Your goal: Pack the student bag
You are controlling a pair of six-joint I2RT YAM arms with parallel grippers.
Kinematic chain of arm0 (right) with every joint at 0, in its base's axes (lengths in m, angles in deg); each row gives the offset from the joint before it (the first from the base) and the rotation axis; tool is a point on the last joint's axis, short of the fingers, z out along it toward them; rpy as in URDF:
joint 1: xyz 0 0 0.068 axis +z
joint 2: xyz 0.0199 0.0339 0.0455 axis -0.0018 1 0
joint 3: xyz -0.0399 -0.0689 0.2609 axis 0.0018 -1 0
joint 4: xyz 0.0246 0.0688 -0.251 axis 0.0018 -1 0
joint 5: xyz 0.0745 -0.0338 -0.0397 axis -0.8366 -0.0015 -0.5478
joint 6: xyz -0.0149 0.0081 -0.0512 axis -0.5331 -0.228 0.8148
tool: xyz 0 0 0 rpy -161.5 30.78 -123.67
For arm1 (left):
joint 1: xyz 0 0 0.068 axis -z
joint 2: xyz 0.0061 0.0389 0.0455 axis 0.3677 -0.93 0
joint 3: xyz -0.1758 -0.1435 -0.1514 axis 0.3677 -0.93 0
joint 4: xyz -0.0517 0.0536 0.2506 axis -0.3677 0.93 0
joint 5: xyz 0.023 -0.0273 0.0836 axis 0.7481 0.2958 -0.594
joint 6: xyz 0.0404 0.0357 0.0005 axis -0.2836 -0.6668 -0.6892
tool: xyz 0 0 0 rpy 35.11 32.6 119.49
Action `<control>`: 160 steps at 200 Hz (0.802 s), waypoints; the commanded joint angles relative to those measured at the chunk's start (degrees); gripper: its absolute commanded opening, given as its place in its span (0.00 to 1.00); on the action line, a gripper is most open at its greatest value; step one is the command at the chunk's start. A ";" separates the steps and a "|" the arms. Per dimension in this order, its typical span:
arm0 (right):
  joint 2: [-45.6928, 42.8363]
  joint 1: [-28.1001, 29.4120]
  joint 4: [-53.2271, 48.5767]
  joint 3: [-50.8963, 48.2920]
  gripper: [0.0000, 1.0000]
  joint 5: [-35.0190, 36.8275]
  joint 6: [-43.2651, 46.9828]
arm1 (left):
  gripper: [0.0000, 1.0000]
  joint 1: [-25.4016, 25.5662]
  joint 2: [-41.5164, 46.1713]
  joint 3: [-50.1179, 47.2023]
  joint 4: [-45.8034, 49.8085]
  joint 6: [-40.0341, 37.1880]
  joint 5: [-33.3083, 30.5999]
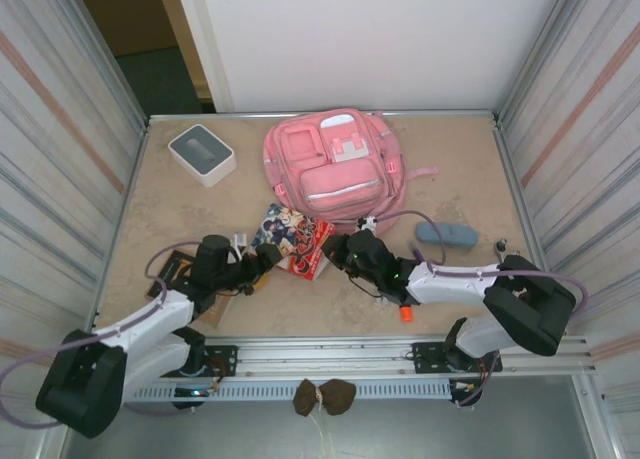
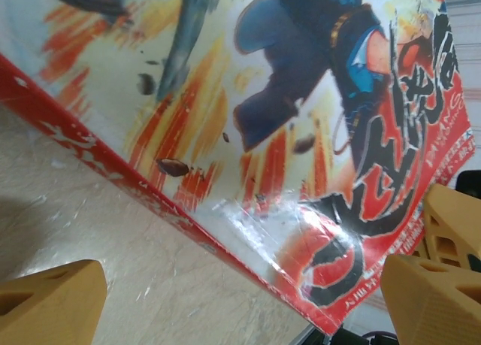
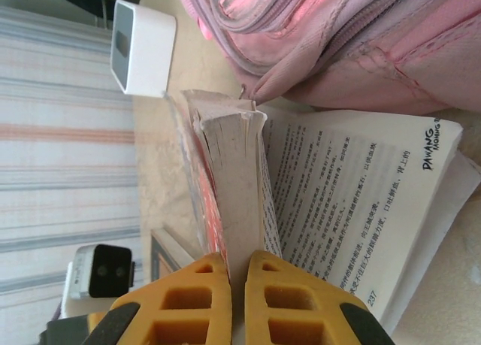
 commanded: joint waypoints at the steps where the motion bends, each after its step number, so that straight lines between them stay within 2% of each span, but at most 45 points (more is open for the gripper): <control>1: 0.67 0.94 6.70 0.53 0.00 2.19 -4.54 | 0.94 1.03 -3.92 1.11 -9.06 1.88 -0.35; 34: 2.10 2.32 7.47 0.67 0.00 2.21 -6.78 | 0.92 2.41 -10.01 2.48 -15.66 2.54 -1.40; 72: 4.36 2.63 7.81 0.18 0.00 1.34 -8.54 | 0.87 2.82 -12.62 4.59 -19.32 1.21 -2.87; 115: 6.52 2.90 5.90 -0.25 0.00 0.48 -9.44 | 0.69 1.44 -11.54 6.37 -20.14 -1.01 -3.07; 160: 8.23 3.27 4.88 -0.20 0.00 -0.50 -9.53 | 0.42 0.89 -10.48 7.19 -19.29 -2.71 -3.94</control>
